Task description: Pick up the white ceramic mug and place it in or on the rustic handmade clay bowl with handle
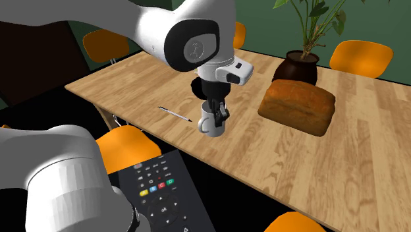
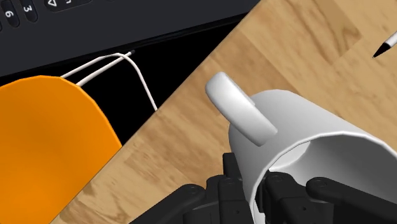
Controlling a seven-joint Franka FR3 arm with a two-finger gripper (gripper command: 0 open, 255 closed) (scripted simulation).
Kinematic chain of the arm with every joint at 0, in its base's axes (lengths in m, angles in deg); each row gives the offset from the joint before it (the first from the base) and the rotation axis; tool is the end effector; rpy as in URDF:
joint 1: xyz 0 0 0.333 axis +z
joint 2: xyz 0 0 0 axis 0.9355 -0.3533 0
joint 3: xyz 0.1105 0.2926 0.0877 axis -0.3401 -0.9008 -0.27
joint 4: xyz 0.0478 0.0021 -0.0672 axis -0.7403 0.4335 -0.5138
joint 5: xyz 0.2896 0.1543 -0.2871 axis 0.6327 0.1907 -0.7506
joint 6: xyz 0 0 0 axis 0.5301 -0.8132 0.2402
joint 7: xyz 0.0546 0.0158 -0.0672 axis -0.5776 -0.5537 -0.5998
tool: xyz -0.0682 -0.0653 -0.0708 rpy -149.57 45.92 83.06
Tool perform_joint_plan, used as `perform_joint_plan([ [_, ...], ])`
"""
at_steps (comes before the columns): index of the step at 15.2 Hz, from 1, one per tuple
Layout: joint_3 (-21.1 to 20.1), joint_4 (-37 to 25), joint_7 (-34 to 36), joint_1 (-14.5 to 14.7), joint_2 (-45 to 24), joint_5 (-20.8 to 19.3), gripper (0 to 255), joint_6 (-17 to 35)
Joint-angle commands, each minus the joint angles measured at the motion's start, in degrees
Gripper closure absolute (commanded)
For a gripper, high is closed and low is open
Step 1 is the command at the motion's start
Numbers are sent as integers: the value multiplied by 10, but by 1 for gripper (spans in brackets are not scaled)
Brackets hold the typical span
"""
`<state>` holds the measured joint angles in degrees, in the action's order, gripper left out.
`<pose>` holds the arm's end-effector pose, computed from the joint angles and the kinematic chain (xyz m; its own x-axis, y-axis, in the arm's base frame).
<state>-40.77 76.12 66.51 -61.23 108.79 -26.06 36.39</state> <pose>0.3749 0.1088 0.3837 0.9831 -0.1671 0.0751 -0.1676 -0.9859 0.0001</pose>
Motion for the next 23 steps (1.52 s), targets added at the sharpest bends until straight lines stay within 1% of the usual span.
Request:
perform_joint_plan([
  [1, 0, -12, 1, 1, 10, 0, 255, -22],
  [10, 6, -67, -1, 0, 33, -3, 255, -100],
  [20, 11, -134, -2, -1, 43, -6, 255, -177],
  [23, -20, -176, 33, 7, -7, 4, 255, -168],
])
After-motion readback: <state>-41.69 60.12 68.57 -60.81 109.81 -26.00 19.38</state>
